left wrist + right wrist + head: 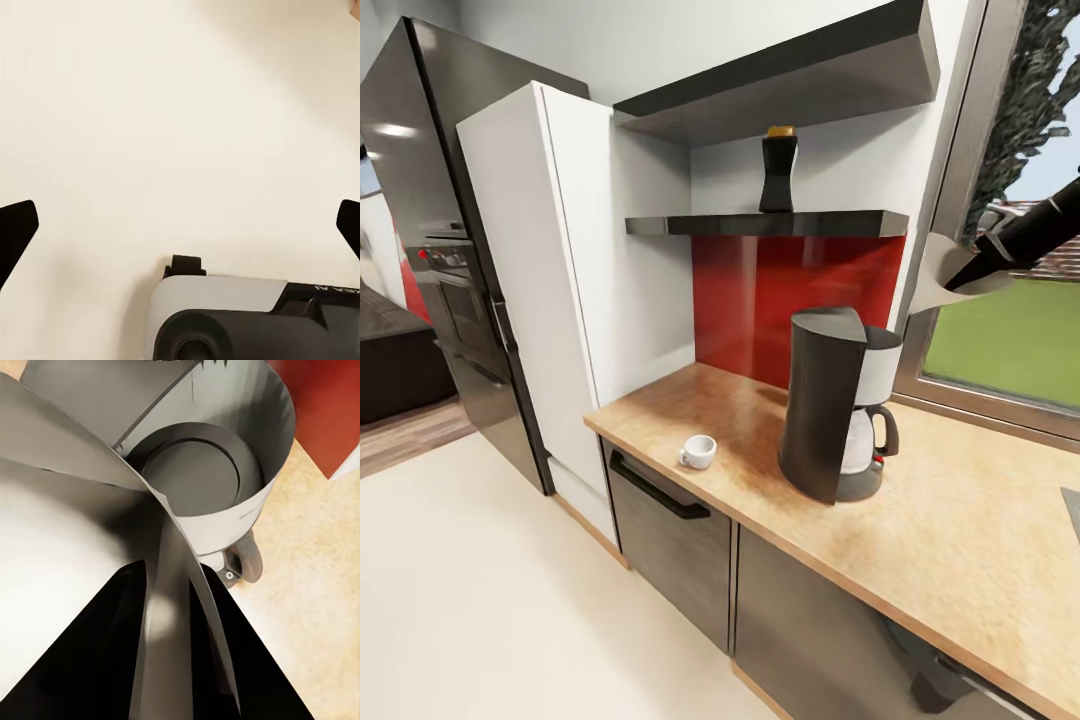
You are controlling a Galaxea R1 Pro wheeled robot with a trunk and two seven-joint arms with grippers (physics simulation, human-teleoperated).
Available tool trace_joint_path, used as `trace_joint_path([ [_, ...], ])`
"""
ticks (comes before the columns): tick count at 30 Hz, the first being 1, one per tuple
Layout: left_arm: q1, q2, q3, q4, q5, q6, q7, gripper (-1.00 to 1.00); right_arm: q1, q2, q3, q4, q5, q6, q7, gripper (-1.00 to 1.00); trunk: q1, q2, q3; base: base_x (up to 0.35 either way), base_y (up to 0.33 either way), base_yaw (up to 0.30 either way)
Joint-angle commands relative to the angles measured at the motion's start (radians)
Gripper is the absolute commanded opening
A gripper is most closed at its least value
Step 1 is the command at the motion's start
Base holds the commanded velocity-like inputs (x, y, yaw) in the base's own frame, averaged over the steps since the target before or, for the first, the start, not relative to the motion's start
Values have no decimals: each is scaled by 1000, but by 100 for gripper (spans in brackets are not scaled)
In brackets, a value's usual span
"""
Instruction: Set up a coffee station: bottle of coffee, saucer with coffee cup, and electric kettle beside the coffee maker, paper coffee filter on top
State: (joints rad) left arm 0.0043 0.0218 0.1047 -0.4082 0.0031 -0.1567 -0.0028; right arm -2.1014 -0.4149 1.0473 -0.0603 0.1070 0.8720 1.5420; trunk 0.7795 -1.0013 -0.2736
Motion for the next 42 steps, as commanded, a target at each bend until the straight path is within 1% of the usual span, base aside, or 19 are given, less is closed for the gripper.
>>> trace_joint_path([
  [1, 0, 0, 2, -1, 0, -1, 0, 100, 0, -1, -4, -3, 10, 14, 7, -100, 0, -1, -1, 12, 0, 0],
  [15, 0, 0, 3, -1, 0, -1, 0, 100, 7, -1, -4, 0, 6, 11, 6, -100, 0, -1, -1, 38, 0, 0],
  [23, 0, 0, 3, -1, 0, -1, -1, 100, 12, -1, -4, 3, 5, 10, 4, -100, 0, -1, -1, 184, 0, 0],
  [32, 0, 0, 3, -1, 0, -1, 0, 100, 32, 1, -3, 3, 5, 10, -4, -100, 0, -1, -1, 84, 0, 0],
  [42, 0, 0, 3, -1, 1, -1, -1, 100, 35, 1, -3, 4, 5, 10, -5, -100, 0, -1, -1, 49, 0, 0],
])
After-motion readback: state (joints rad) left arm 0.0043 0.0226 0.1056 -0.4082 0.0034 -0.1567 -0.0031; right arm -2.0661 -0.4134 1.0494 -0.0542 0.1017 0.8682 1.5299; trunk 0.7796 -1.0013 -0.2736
